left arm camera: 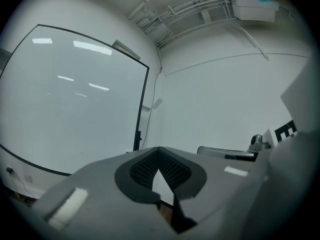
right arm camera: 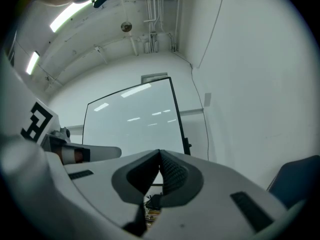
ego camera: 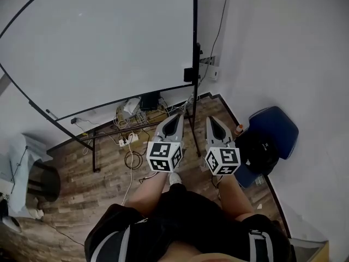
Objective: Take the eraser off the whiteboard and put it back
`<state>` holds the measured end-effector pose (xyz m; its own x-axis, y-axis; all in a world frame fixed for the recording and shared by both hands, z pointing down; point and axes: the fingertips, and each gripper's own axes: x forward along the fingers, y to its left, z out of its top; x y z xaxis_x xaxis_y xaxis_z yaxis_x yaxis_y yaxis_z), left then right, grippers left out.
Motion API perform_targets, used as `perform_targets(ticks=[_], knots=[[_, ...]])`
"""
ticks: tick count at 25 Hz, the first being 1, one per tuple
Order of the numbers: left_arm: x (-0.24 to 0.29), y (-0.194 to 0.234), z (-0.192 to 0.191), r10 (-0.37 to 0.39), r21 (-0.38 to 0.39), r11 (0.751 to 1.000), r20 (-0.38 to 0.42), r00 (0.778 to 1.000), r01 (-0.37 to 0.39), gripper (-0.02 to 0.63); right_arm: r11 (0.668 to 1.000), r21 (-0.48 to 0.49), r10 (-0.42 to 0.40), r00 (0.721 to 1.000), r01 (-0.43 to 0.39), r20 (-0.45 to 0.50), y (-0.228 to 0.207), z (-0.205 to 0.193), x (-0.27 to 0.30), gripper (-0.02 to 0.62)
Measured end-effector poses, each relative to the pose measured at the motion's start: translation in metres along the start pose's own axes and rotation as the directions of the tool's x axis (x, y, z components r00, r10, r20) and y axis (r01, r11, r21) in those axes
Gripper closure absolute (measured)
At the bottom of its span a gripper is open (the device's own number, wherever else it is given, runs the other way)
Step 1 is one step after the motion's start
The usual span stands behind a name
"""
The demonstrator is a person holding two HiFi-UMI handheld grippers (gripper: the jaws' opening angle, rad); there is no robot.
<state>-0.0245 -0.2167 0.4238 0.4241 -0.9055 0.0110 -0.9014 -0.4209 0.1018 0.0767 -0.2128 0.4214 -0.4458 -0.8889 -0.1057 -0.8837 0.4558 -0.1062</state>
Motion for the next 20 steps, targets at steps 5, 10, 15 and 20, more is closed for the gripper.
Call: perform_targets(ticks=[5, 10, 15, 20], knots=[[0.041, 0.035, -0.003, -0.016, -0.014, 1.0, -0.037, 0.999, 0.015, 0.597, 1.0, 0.008, -0.006, 1.0, 0.006, -0.029, -0.007, -0.007, 0.055, 0.589], [0.082, 0.073, 0.008, -0.037, -0.015, 0.999, -0.029, 0.999, 0.036, 0.597, 1.0, -0.013, 0.007, 1.0, -0.008, -0.02, -0.006, 0.0, 0.119, 0.589], [0.121, 0.108, 0.012, -0.049, -0.015, 0.999, -0.038, 0.998, 0.048, 0.597, 1.0, -0.007, -0.028, 0.999, 0.028, -0.015, -0.021, -0.001, 0.167, 0.589], [0.148, 0.136, 0.014, -0.044, -0.035, 0.998, -0.046, 0.998, 0.043, 0.597, 0.999, 0.006, -0.052, 0.998, 0.052, -0.025, -0.034, -0.007, 0.199, 0.589]])
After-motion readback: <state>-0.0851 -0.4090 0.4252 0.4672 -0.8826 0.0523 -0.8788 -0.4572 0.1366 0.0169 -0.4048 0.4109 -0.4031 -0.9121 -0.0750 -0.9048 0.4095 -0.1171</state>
